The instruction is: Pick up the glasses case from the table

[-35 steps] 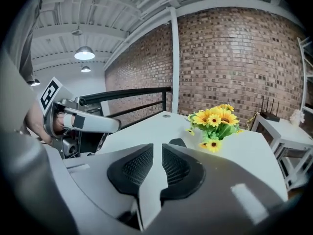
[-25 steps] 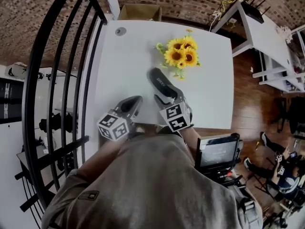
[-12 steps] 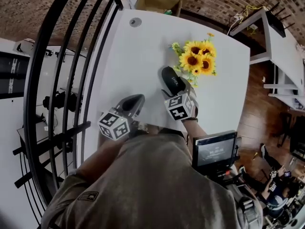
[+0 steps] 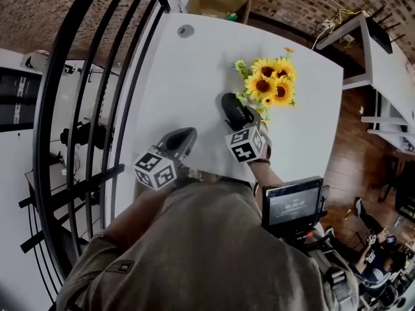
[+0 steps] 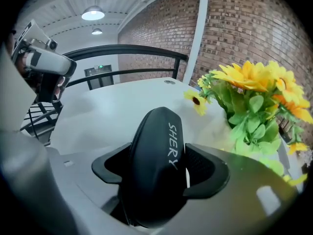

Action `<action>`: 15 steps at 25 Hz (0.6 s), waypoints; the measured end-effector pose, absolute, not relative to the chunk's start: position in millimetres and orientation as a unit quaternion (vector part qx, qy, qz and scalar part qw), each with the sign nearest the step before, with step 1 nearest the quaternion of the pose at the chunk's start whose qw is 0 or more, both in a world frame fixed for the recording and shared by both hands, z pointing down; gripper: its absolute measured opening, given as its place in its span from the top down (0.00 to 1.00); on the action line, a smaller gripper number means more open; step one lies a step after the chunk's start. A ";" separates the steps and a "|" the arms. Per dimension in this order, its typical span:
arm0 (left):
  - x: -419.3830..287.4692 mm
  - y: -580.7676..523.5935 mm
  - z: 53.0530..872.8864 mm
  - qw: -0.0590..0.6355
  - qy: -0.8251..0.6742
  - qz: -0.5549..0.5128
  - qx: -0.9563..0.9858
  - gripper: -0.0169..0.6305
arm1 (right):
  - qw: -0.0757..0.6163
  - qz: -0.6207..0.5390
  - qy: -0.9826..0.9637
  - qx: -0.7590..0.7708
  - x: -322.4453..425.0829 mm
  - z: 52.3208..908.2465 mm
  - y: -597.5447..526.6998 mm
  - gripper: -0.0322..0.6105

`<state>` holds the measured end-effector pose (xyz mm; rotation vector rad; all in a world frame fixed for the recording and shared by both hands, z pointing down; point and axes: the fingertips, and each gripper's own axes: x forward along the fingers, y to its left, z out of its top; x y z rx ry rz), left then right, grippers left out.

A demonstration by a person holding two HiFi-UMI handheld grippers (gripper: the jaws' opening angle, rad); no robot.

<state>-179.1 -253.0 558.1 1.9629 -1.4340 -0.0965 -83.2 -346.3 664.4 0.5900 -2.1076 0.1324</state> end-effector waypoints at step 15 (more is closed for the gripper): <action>-172.1 -250.1 540.1 0.317 -0.523 -0.043 0.790 0.97 | 0.377 0.071 -0.879 0.284 -79.3 612.9 -315.0 0.41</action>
